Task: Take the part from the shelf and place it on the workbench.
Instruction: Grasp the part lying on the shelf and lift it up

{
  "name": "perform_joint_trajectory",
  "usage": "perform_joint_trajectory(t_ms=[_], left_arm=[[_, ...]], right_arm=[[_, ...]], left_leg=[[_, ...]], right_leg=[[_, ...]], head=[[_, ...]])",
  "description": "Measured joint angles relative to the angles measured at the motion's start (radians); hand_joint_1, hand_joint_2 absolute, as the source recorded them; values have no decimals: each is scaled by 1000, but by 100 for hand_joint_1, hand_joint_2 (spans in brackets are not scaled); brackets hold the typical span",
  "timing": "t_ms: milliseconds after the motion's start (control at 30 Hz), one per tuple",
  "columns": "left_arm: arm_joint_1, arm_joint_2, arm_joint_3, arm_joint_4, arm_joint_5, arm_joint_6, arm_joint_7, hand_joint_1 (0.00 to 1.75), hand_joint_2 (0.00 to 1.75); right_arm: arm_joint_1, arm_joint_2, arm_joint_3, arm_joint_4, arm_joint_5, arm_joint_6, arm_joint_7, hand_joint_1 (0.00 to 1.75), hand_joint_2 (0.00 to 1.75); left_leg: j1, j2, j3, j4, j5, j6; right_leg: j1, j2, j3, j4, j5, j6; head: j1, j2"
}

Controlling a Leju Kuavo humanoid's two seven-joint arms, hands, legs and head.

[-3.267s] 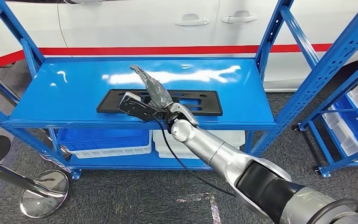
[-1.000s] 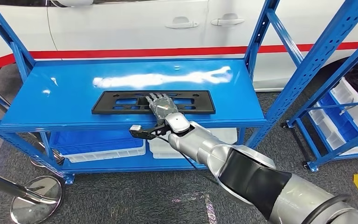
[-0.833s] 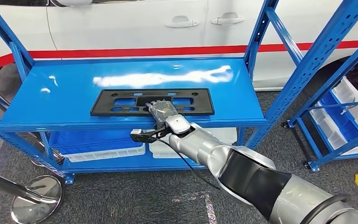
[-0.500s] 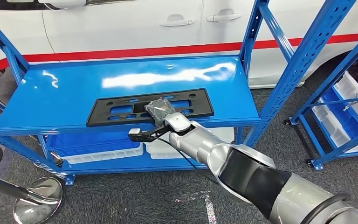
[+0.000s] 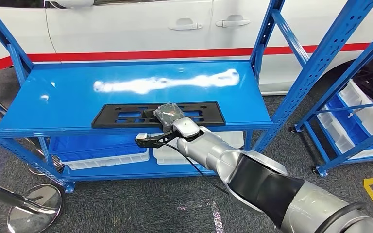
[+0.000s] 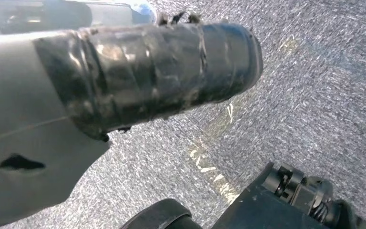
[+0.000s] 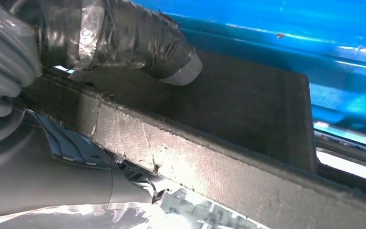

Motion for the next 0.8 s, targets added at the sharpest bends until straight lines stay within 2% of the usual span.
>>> perform_joint_trajectory(t_ms=[33, 67, 100, 133, 167, 200, 233, 267, 333, 400, 433, 500, 533, 567, 600, 667, 700, 733, 800], left_arm=[[1, 0, 0, 0, 0, 0, 0, 0, 0], [1, 0, 0, 0, -1, -1, 0, 0, 0], [1, 0, 0, 0, -1, -1, 0, 0, 0], [1, 0, 0, 0, -2, -2, 0, 0, 0], [1, -1, 0, 0, -2, 0, 0, 0, 0], [1, -1, 0, 0, -3, 2, -2, 0, 0], [1, 0, 0, 0, -5, 8, -6, 0, 0], [1, 0, 0, 0, -8, 15, -11, 0, 0], [2, -1, 0, 0, -17, 42, -30, 0, 87], [3, -1, 0, 0, -29, 82, -52, 0, 175], [3, -1, 0, 0, -34, 104, -63, 0, 175], [2, -2, 0, 0, -39, 146, -84, 0, 175], [2, -3, 1, 0, -37, 164, -94, 0, 175], [2, -4, 3, 0, -33, 178, -104, 0, 175], [2, -4, 6, 0, -26, 188, -113, 0, 175], [2, -5, 16, 0, -1, 201, -136, 0, 175], [2, -4, 23, 0, 15, 205, -150, 0, 175], [2, -3, 32, 0, 32, 211, -166, 0, 175], [3, 1, 51, 0, 65, 229, -193, 0, 175]], right_arm=[[2, -1, 0, 1, 0, -2, 0, 174, 175], [3, -1, 0, 1, 0, -7, 0, 175, 175], [3, -1, 0, 1, 0, -15, 0, 175, 175], [2, -2, 0, 1, 0, -26, -1, 175, 175], [1, -2, 0, 1, 0, -41, -2, 175, 175], [1, -2, 0, 0, 0, -60, -7, 175, 175], [0, -2, 0, -2, 0, -81, -13, 175, 175], [0, -3, 0, -5, -1, -103, -19, 175, 175], [0, -7, 0, -19, -11, -154, -36, 175, 175], [2, -17, -3, -51, -35, -215, -53, 175, 175], [6, -23, -6, -78, -49, -246, -61, 175, 175], [25, -37, -20, -148, -70, -294, -72, 175, 175], [40, -45, -29, -193, -74, -307, -73, 175, 175], [59, -56, -41, -242, -73, -314, -70, 175, 175], [79, -67, -54, -297, -68, -316, -63, 175, 175], [114, -88, -85, -419, -54, -314, -43, 175, 175], [128, -96, -101, -478, -49, -311, -34, 175, 175], [142, -106, -117, -537, -46, -309, -25, 175, 175], [173, -129, -146, -663, -50, -306, -14, 175, 175]], left_leg=[[0, 0, -2, 2, -1, 0], [-1, 0, -3, 5, -2, 0], [0, 0, -3, 8, -3, -1], [0, -1, -3, 13, -6, -2], [-1, -2, -5, 17, -9, -5], [-2, -3, -7, 24, -13, -9], [-4, -3, -10, 29, -15, -14], [-5, -3, -14, 30, -14, -19], [-4, -4, -17, 30, -13, -28], [-2, -5, -31, 60, -38, -38], [0, -5, -50, 103, -65, -44], [4, -5, -104, 232, -128, -54], [5, -5, -127, 285, -146, -56], [6, -5, -137, 309, -145, -57], [6, -5, -130, 293, -126, -55], [5, -5, -71, 167, -58, -46], [3, -6, -38, 102, -33, -40], [-1, -7, -16, 54, -20, -34], [-7, -9, -4, 26, -19, -26]], right_leg=[[0, 0, -20, 39, -7, 1], [-1, 0, -23, 43, 4, 2], [-1, -1, -6, 8, 31, 1], [-2, -2, 26, -59, 68, 0], [-2, -3, 58, -126, 92, -2], [-1, -3, 84, -180, 110, -6], [1, -3, 98, -211, 116, -10], [4, -3, 100, -218, 113, -14], [4, -3, 100, -223, 120, -24], [-2, -3, 101, -230, 127, -36], [-5, -2, 101, -232, 130, -41], [-6, 0, 98, -232, 132, -44], [-5, 1, 98, -232, 132, -44], [-5, 1, 98, -231, 132, -44], [-5, 1, 98, -230, 132, -43], [-6, 3, 99, -229, 130, -42], [-5, 3, 98, -229, 130, -39], [-4, 3, 95, -229, 131, -35], [-4, 2, 91, -232, 135, -24]], head=[[0, 0], [0, 0], [0, 0], [0, 0], [0, 0], [0, 0], [-1, 0], [-1, 0], [-1, 0], [-2, 0], [-2, 0], [-3, 0], [-3, 0], [-3, 0], [-3, 0], [-3, 0], [-3, 0], [-3, 0], [-3, 0]])
